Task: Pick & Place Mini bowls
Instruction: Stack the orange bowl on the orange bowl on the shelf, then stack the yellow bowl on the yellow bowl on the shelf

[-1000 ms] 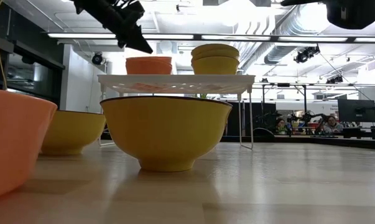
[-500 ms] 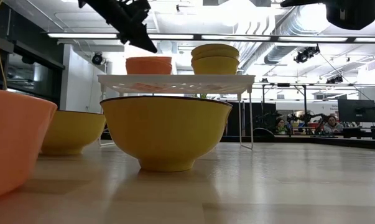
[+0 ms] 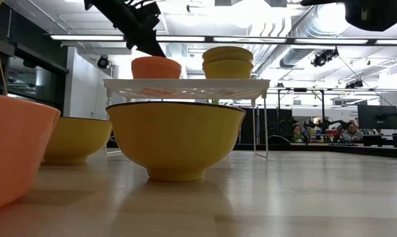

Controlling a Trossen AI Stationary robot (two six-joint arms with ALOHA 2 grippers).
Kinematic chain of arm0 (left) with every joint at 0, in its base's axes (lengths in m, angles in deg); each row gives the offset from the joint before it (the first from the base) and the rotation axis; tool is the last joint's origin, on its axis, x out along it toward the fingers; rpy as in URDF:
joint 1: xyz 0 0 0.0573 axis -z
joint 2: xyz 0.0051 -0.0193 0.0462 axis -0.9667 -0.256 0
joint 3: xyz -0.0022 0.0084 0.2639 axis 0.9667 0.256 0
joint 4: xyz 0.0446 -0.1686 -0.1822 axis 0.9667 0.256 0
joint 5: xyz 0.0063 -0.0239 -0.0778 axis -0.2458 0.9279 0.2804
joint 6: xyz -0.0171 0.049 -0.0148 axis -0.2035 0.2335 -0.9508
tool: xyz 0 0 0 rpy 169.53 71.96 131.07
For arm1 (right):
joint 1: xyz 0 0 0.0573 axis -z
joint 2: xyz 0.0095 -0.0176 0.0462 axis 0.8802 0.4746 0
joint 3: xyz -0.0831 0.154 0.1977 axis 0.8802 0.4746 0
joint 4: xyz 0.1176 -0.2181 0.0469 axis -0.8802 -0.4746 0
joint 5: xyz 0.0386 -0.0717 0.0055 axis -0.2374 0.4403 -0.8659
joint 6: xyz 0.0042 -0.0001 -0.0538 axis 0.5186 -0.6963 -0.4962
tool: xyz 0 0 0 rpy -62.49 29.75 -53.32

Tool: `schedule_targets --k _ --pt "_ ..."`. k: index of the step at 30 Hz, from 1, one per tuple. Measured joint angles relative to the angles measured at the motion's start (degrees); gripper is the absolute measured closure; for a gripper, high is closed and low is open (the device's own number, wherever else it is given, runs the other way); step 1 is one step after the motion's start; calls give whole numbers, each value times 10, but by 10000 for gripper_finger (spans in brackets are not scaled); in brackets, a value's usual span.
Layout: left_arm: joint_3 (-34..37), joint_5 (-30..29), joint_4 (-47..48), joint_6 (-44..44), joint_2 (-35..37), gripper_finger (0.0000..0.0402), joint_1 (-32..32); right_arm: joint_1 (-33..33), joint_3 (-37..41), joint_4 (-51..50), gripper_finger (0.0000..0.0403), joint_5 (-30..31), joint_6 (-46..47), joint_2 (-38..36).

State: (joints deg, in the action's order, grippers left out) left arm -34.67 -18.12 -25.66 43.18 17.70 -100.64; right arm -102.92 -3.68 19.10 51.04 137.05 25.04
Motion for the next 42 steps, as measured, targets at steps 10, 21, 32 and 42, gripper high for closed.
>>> schedule_targets --k 10,21,32,42 --pt "-149 6 74 44 2 402 10 0 0 0 167 -31 -17 0" --pt "-189 18 186 20 16 401 117 0 0 0 167 -89 -43 0" --pt "-187 -80 362 -150 12 401 319 0 0 -5 167 -124 -79 -3" --pt "-134 -173 438 -380 -4 401 499 0 0 -38 167 -123 -79 -33"
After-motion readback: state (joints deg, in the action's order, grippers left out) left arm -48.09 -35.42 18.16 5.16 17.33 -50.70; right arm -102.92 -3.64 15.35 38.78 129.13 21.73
